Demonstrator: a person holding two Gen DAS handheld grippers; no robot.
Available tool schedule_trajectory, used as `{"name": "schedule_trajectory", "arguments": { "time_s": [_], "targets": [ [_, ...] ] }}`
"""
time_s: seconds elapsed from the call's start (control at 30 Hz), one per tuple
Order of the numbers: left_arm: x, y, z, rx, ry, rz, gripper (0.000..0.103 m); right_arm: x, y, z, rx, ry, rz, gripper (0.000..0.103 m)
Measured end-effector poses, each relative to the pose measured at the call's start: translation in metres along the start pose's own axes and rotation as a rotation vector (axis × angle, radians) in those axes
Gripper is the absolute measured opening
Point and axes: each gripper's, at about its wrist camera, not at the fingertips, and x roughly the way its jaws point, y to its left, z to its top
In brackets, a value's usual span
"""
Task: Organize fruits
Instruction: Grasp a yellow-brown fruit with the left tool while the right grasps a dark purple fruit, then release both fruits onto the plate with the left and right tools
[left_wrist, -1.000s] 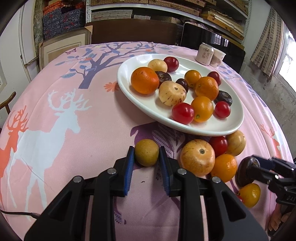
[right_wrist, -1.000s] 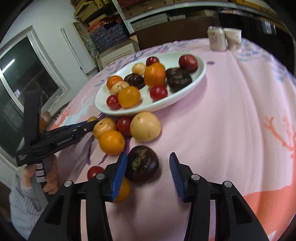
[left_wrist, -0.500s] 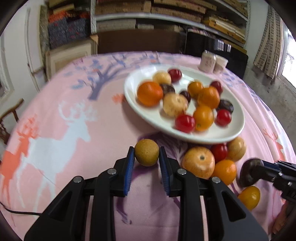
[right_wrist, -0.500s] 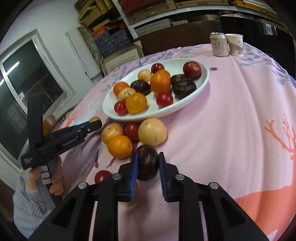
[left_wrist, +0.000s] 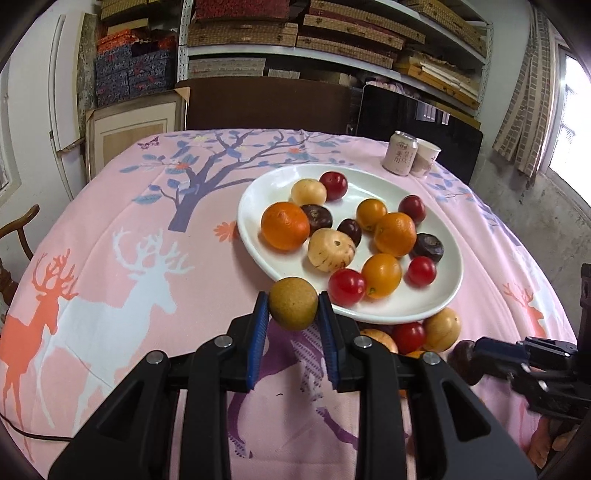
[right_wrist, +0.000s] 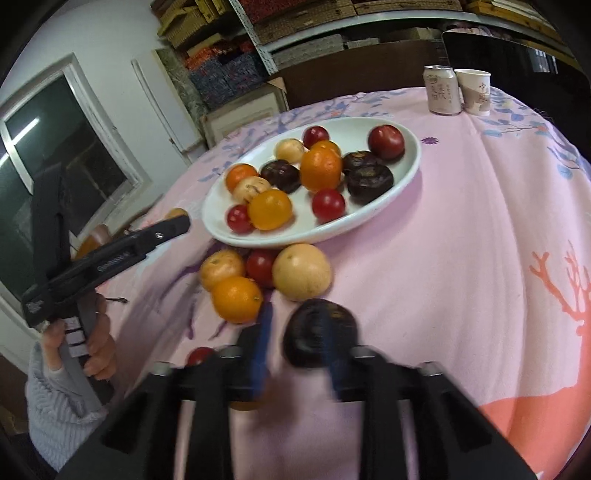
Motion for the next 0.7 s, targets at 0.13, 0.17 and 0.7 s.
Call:
{"name": "schedule_trajectory", "arguments": {
  "time_s": [0.13,0.17,0.7],
  "targets": [
    [0.002,-0.002,-0.002,0.007,0.008,0.0,0.026,0.001,0.017,-0.003,-0.108,-0.026,-0.195,0.048],
    [0.002,-0.001,-0.002,0.005,0.012,-0.002,0.026,0.0,0.017,-0.004,-0.112,-0.034,-0.22,0.049],
    [0.002,-0.006,0.001,0.008,0.018,-0.032,0.026,-0.008,0.009,-0.002,-0.073,-0.034,-0.172,0.043]
  ]
}}
